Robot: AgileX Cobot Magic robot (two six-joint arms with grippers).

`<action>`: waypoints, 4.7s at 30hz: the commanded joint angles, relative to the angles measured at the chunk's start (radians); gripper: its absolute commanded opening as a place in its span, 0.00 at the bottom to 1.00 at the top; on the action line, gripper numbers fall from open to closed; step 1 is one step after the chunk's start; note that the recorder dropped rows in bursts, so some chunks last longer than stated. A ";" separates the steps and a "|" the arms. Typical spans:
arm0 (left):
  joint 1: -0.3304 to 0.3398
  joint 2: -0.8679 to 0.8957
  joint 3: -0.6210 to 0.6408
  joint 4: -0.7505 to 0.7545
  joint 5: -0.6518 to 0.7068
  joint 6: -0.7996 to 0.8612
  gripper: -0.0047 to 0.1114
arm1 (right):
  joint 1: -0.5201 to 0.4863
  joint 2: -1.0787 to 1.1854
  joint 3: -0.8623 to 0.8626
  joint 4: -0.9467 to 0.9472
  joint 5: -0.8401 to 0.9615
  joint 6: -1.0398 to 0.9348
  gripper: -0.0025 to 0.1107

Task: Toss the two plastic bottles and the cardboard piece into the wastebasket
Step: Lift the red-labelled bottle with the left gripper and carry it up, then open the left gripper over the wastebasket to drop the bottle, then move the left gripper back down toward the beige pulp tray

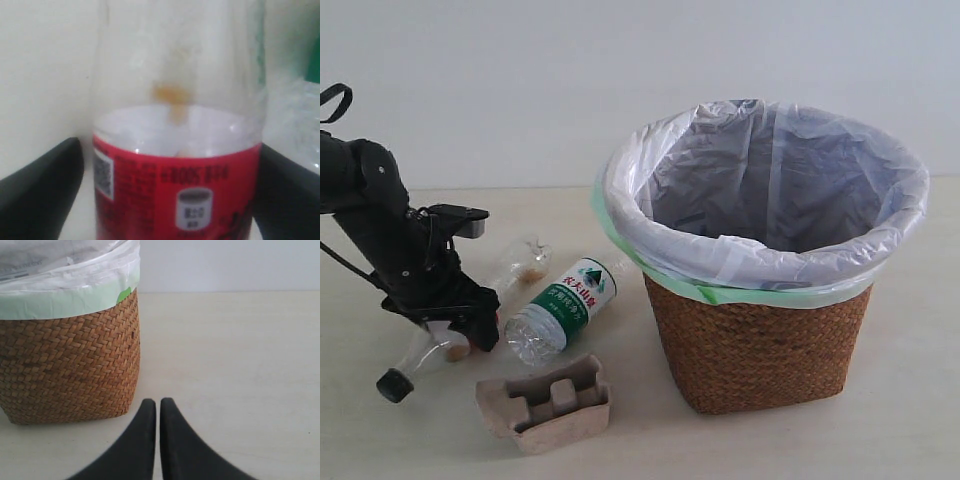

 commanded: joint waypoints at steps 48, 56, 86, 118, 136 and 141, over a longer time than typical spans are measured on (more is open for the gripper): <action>0.359 -0.537 0.081 0.341 0.345 -0.503 0.07 | -0.005 -0.004 -0.001 -0.005 -0.006 -0.004 0.02; 0.348 -0.460 0.081 0.086 0.241 -0.410 0.07 | -0.005 -0.004 -0.001 -0.005 -0.006 -0.004 0.02; -0.210 -0.096 -0.891 0.044 0.448 -0.565 0.61 | -0.005 -0.004 -0.001 -0.005 -0.006 -0.004 0.02; -0.166 -0.193 0.035 0.214 0.448 -0.310 0.61 | -0.005 -0.004 -0.001 -0.005 -0.006 -0.004 0.02; -0.335 -0.326 0.133 -0.050 0.448 0.057 0.61 | -0.005 -0.004 -0.001 -0.005 -0.006 -0.004 0.02; -0.365 -0.330 0.140 -0.013 0.448 0.166 0.61 | -0.005 -0.004 -0.001 -0.005 -0.006 -0.004 0.02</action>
